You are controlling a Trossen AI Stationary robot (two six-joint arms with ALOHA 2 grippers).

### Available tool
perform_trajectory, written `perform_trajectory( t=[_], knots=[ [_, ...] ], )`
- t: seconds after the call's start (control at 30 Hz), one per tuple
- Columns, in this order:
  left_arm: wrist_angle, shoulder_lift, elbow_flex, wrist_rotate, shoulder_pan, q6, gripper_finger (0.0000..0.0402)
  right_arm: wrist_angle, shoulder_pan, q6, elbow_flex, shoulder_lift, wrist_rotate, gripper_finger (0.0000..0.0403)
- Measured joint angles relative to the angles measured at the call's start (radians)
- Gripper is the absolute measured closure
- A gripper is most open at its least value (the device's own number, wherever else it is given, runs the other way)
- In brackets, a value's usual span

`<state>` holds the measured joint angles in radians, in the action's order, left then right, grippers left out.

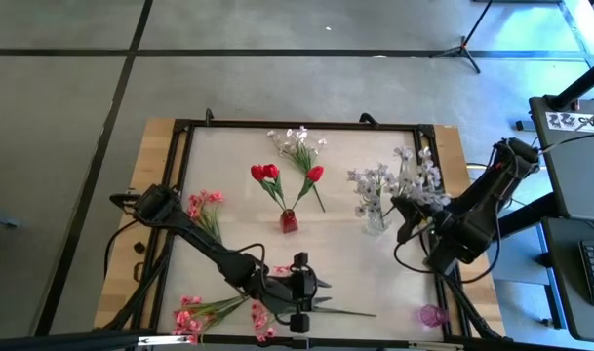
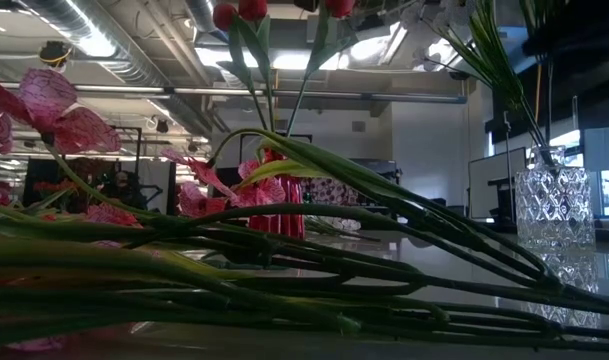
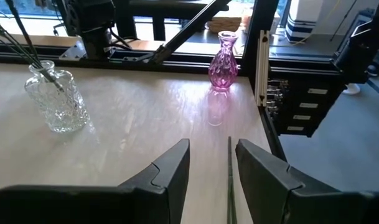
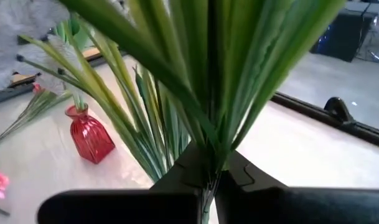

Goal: Sort flowers into vase by color
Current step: Put the bottom white flowers into the transparent vase

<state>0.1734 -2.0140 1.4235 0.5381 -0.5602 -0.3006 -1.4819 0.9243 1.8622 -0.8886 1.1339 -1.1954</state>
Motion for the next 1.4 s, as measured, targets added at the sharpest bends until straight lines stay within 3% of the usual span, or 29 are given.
perform_trajectory(
  t=[0.23,0.4,0.67,0.87,1.0,1.23,1.4],
  knots=[
    [0.000,0.000,0.000,0.000,0.002,0.014,0.0273,0.129,-0.037,-0.007,0.060,0.000,0.005,0.0387],
    [0.002,-0.001,0.000,0.002,-0.003,0.014,0.0273,0.207,-0.065,-0.010,0.098,0.000,0.068,0.0371],
    [-0.005,0.006,-0.001,0.004,-0.023,0.014,0.0273,0.199,-0.067,-0.091,0.056,0.000,0.179,0.0285],
    [-0.090,0.058,-0.001,0.057,-0.042,0.015,0.0273,0.114,-0.067,-0.226,-0.077,0.000,0.255,0.0205],
    [-0.208,0.125,-0.002,0.077,-0.067,-0.004,0.0273,0.034,-0.067,-0.340,-0.212,0.001,0.317,0.0178],
    [-0.269,0.272,-0.002,0.081,-0.127,0.051,0.0273,0.015,-0.067,-0.594,-0.488,0.000,0.350,0.0180],
    [-0.263,0.329,-0.001,0.131,-0.165,0.153,0.0273,0.020,-0.067,-0.746,-0.639,0.000,0.279,0.0192]
  ],
)
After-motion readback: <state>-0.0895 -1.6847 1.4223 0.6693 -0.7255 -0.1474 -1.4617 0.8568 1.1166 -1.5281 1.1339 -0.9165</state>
